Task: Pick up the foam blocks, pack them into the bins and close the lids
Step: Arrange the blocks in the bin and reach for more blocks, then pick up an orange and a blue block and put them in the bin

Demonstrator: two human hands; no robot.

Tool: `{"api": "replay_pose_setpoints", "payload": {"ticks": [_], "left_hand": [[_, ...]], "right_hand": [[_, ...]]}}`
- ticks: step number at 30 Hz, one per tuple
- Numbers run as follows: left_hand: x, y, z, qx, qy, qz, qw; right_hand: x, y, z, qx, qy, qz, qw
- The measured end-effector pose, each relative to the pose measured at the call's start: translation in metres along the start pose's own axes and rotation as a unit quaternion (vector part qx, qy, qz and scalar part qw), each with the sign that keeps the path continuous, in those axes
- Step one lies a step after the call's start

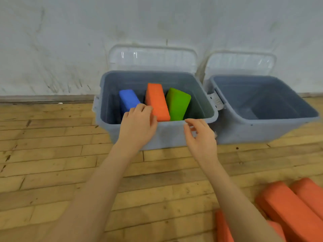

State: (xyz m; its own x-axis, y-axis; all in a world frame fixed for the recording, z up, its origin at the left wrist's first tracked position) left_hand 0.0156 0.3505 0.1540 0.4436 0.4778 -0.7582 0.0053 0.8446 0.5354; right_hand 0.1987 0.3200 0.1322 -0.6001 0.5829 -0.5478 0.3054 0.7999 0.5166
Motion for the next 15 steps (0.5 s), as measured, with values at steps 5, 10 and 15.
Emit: {"api": "replay_pose_setpoints", "payload": {"ticks": [5, 10, 15], "left_hand": [[-0.041, -0.066, 0.018, 0.067, -0.069, 0.007, 0.995], [-0.059, -0.13, 0.049, 0.107, -0.106, -0.046, 0.987], [-0.026, -0.187, 0.094, 0.135, -0.098, -0.122, 0.978]], "right_hand": [[-0.055, -0.081, -0.018, 0.02, -0.031, 0.023, 0.999], [-0.111, -0.141, -0.015, 0.055, -0.07, 0.044, 0.995], [-0.153, -0.181, 0.039, 0.101, -0.108, 0.052, 0.988]]}}
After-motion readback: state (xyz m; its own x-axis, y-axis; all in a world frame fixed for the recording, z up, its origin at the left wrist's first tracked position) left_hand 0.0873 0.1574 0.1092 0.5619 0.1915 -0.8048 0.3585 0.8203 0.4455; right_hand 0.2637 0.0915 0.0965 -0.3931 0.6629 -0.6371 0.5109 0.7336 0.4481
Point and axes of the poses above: each hand's wrist, its own y-axis towards the middle knuckle, its own x-axis out of the palm, z = x × y, the point moved 4 cm from there along y, towards the middle knuckle, and after that the axes turned 14 degrees about z, right-handed, at the moved point
